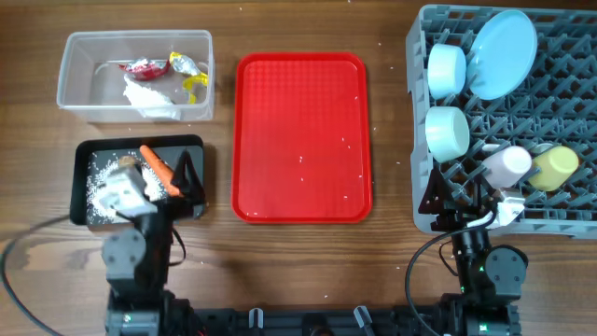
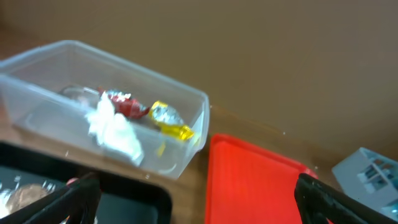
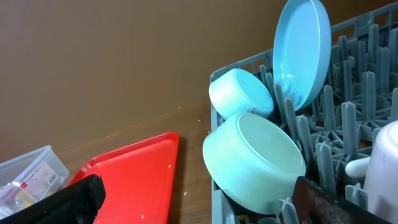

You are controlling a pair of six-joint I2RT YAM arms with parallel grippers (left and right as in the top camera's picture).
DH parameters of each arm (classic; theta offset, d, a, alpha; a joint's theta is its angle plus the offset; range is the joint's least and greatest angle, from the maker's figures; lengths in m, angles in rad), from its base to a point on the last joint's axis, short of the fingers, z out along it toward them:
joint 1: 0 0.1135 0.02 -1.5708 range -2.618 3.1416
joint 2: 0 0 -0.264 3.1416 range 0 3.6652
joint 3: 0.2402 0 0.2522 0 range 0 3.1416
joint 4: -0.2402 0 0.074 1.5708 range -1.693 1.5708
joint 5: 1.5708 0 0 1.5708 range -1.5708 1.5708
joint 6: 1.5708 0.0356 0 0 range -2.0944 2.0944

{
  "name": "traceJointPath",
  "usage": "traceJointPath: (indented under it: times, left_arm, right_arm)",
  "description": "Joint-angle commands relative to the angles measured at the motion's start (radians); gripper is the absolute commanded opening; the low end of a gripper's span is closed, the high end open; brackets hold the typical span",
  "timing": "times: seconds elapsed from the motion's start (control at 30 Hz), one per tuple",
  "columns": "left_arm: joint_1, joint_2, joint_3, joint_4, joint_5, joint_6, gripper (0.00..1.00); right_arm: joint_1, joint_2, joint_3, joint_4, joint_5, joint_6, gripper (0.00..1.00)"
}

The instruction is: Sort waste into correct bins and load items into the dishwasher rack

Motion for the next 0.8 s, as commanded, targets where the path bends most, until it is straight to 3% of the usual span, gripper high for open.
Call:
traceJointPath:
  times: [0.0, 0.1, 0.3, 0.77]
  left_arm:
    - [0.009, -0.156, -0.106, 0.013, 0.022, 0.047, 1.0]
    - [0.009, -0.231, -0.155, 0.012, 0.058, 0.148, 1.0]
    - [0.009, -0.314, -0.196, -0.079, 0.046, 0.147, 1.0]
    - [0.009, -0.312, -0.2, -0.079, 0.061, 0.144, 1.0]
  right_arm:
    - [0.004, -0.007, -0.003, 0.005, 0.014, -0.018, 1.0]
    - [0.004, -0.007, -0.003, 0.005, 0.014, -0.018, 1.0]
    - [0.004, -0.007, -0.003, 0.005, 0.014, -0.018, 1.0]
    - [0.004, -0.007, -0.003, 0.005, 0.013, -0.018, 1.0]
